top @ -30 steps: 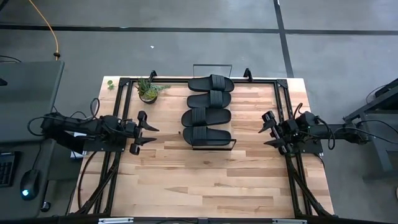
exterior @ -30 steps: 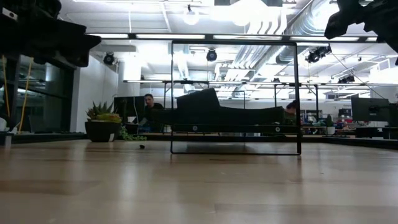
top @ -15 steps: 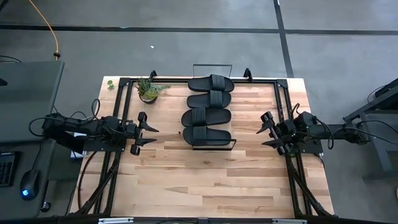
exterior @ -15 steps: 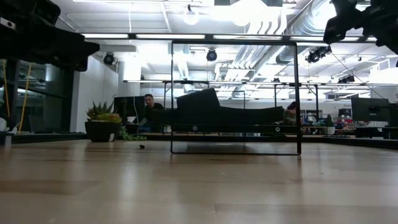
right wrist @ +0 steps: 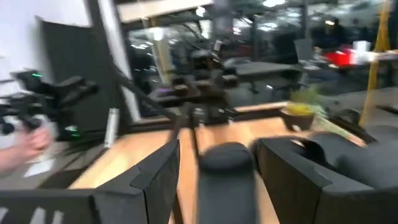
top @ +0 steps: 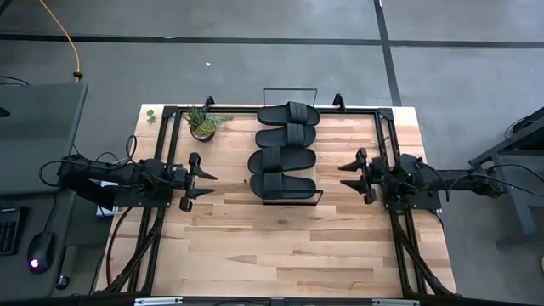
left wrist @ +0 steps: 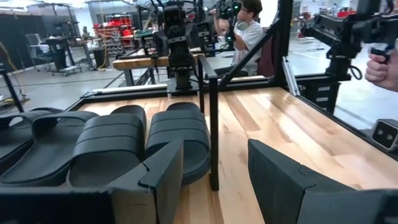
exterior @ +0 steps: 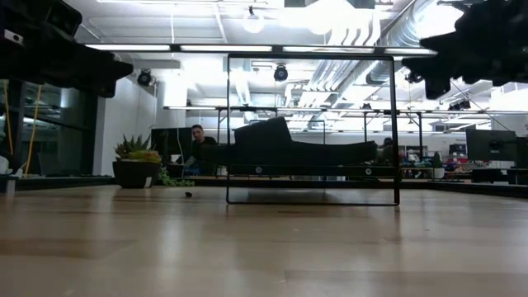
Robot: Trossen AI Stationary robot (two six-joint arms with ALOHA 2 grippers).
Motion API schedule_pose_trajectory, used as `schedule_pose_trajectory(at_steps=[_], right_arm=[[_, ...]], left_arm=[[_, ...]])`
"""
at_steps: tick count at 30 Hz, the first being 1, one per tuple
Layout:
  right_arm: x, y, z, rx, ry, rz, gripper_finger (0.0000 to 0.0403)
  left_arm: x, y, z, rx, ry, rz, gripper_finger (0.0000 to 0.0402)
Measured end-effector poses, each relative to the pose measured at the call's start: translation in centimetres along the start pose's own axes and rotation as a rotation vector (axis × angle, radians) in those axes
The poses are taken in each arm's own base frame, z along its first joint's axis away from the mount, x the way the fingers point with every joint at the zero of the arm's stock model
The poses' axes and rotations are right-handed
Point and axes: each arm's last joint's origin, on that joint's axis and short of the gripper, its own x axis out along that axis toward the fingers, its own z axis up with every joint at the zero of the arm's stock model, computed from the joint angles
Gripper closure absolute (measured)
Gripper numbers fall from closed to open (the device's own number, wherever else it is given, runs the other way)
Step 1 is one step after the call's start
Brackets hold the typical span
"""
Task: Pick and place slides into the shelf
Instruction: Return to Home Position
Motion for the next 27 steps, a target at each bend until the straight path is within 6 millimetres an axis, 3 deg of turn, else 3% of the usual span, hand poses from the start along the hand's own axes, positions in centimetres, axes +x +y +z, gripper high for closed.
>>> schedule_pose_trajectory(at_steps=[7,27], right_arm=[[0.0,0.4,-0.2,-0.03,0.026,0.072,0.0196],[-0.4,-0.4,-2.6,0.018,0.256,-0.138,0.0196]], left_arm=[[0.0,0.0,0.0,0.001,0.001,0.007,0.0236],[0.0,0.1,-0.6,0.005,0.068,0.038,0.0236]])
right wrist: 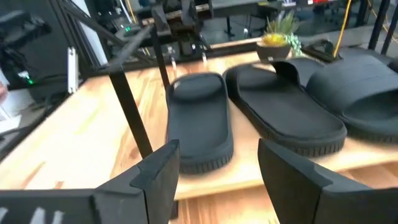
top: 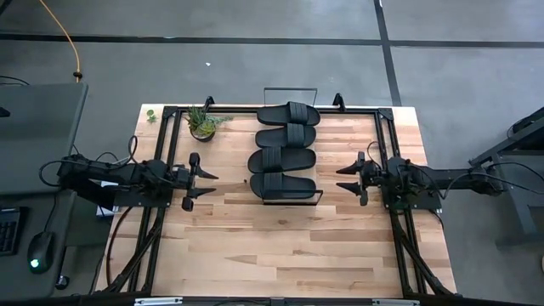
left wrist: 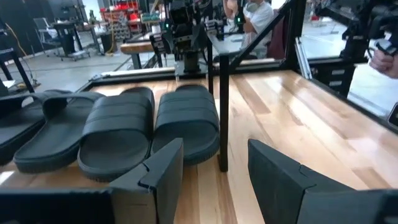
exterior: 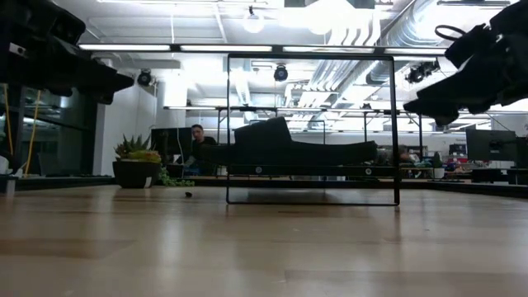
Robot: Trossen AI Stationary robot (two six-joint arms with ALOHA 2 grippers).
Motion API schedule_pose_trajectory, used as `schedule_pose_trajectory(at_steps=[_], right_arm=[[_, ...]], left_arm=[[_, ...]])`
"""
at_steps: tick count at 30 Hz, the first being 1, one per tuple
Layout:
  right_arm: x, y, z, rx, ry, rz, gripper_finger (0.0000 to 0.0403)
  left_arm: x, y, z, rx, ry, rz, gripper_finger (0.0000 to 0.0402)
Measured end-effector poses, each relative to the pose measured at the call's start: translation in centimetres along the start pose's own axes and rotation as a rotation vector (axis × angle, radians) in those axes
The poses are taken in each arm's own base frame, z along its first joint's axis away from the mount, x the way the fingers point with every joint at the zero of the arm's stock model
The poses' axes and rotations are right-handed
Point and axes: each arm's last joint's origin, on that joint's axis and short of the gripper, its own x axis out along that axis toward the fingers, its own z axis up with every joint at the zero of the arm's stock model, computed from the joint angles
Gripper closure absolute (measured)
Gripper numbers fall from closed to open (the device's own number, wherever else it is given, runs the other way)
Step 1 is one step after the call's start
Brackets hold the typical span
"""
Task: Pick and place slides into the shelf
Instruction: Return to Home Position
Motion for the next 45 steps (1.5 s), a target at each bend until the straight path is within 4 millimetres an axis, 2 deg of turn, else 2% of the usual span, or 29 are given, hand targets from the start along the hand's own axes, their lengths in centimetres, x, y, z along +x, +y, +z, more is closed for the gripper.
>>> schedule_pose_trajectory(at_steps=[18,27,28,32,34,45], right_arm=[[0.01,-0.02,-0.17,-0.052,0.023,0.001,0.0196],[0.0,-0.02,-0.17,-0.005,0.024,0.001,0.0196],[0.0,-0.02,-0.17,-0.007,0.024,0.001,0.0196],[0.0,-0.02,-0.18,-0.007,0.024,0.0,0.0196],[0.0,-0.02,-0.18,-0.007,0.024,0.0,0.0196],[0.0,-0.02,-0.17,-0.007,0.023,0.001,0.0196]], left_arm=[[0.01,-0.01,-0.1,0.004,0.011,-0.002,0.0236],[0.01,-0.01,-0.09,0.001,0.01,-0.003,0.0236],[0.01,0.0,-0.05,-0.014,0.006,0.001,0.0236],[-0.02,0.17,0.52,-0.275,-0.055,0.041,0.0236],[-0.02,0.16,0.43,-0.329,-0.048,0.04,0.0236],[0.03,0.13,0.09,-0.34,-0.012,0.043,0.0236]])
